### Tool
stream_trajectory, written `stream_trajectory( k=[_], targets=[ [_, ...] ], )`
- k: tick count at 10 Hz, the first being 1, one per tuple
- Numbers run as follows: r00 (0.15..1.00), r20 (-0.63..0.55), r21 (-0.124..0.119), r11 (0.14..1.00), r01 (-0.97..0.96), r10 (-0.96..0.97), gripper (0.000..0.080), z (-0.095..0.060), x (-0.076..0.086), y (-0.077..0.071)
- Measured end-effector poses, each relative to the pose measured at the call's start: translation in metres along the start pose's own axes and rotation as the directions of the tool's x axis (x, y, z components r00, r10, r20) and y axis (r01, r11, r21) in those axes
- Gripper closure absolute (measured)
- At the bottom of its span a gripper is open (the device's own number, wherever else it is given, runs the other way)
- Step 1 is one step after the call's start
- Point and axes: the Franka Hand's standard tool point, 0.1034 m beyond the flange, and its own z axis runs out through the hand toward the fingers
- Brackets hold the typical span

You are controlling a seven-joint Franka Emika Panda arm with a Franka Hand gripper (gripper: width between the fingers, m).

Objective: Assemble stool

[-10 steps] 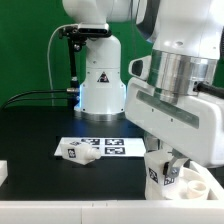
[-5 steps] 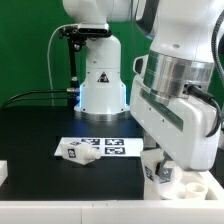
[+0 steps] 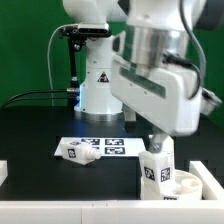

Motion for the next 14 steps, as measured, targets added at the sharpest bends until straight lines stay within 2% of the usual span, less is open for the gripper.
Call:
stream_trajectory(
  k=[1, 6, 7, 9, 11, 14],
  targets=[
    [1.000, 0.000, 0.001, 1.000, 0.003, -0.003, 0.0151, -0.001, 0.006, 0.002],
    [1.000, 0.000, -0.002, 1.000, 0.008, -0.008, 0.0151, 0.001, 0.003, 0.002],
    [0.997, -0.002, 0.020, 0.997, 0.081, -0.081, 0.0151, 0.001, 0.007, 0.006],
    [0.991, 0.019, 0.052, 0.990, 0.130, -0.131, 0.0151, 0.003, 0.009, 0.027],
    [0.954, 0.031, 0.057, 0.953, 0.298, -0.300, 0.0151, 0.004, 0.012, 0.046],
    [0.943, 0.029, 0.056, 0.943, 0.329, -0.331, 0.0151, 0.005, 0.010, 0.045]
  ],
)
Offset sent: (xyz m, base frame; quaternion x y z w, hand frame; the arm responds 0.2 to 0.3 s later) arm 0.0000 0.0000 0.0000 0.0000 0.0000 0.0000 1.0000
